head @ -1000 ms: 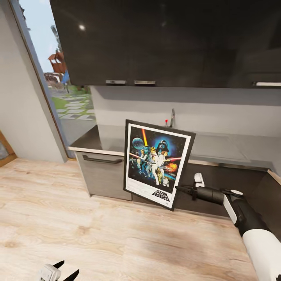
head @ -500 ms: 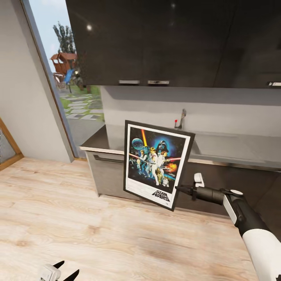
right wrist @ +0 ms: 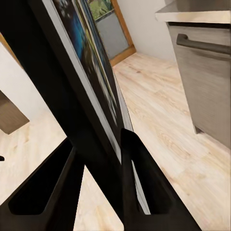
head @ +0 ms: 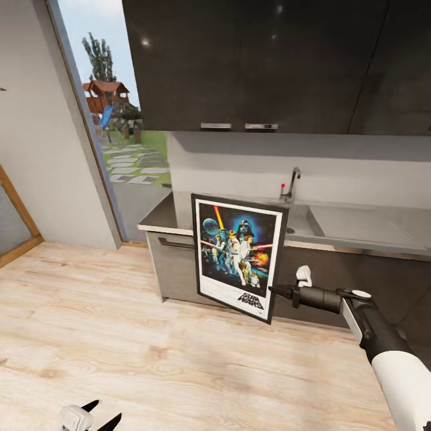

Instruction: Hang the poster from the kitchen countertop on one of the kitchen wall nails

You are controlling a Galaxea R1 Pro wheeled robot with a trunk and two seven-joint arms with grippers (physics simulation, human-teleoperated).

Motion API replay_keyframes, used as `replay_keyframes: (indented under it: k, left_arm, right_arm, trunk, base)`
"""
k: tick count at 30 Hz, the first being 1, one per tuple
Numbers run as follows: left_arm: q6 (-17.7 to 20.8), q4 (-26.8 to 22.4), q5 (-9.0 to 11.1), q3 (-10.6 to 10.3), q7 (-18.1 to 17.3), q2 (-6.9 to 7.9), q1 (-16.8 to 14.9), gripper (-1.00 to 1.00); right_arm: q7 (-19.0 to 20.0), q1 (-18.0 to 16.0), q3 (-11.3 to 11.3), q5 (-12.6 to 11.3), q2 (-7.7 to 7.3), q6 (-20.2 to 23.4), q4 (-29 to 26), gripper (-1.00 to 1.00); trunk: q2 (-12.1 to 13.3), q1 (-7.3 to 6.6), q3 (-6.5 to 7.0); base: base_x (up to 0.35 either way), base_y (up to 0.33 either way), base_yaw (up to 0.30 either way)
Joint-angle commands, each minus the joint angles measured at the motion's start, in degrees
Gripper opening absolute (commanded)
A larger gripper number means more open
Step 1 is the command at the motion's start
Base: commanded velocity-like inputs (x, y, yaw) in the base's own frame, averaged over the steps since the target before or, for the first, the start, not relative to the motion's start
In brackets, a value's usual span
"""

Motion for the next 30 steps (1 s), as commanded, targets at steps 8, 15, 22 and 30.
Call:
replay_keyframes:
  k: [8,15,22,30]
  left_arm:
    - [0.6,-0.1,-0.1,0.1,-0.3,-0.01,0.0,1.00]
    - [0.6,-0.1,-0.1,0.1,-0.3,-0.01,0.0,1.00]
    - [0.6,-0.1,-0.1,0.1,-0.3,-0.01,0.0,1.00]
    - [0.6,-0.1,-0.1,0.1,-0.3,-0.01,0.0,1.00]
  right_arm:
    - [0.0,-0.1,0.0,0.0,0.01,0.7,0.0,-1.00]
    - [0.0,0.0,-0.1,0.1,0.02,0.7,0.0,-1.00]
    - [0.0,0.0,0.0,0.1,0.02,0.7,0.0,-1.00]
    - [0.0,0.0,0.0,0.1,0.02,0.6,0.0,-1.00]
  trunk:
    - [-0.1,0.04,-0.11]
    - [-0.1,0.04,-0.11]
    - [-0.1,0.04,-0.11]
    - [-0.1,0.04,-0.11]
  base:
    - [0.000,0.292,0.000]
    - [0.000,0.292,0.000]
    - [0.000,0.292,0.139]
    - [0.000,0.292,0.269]
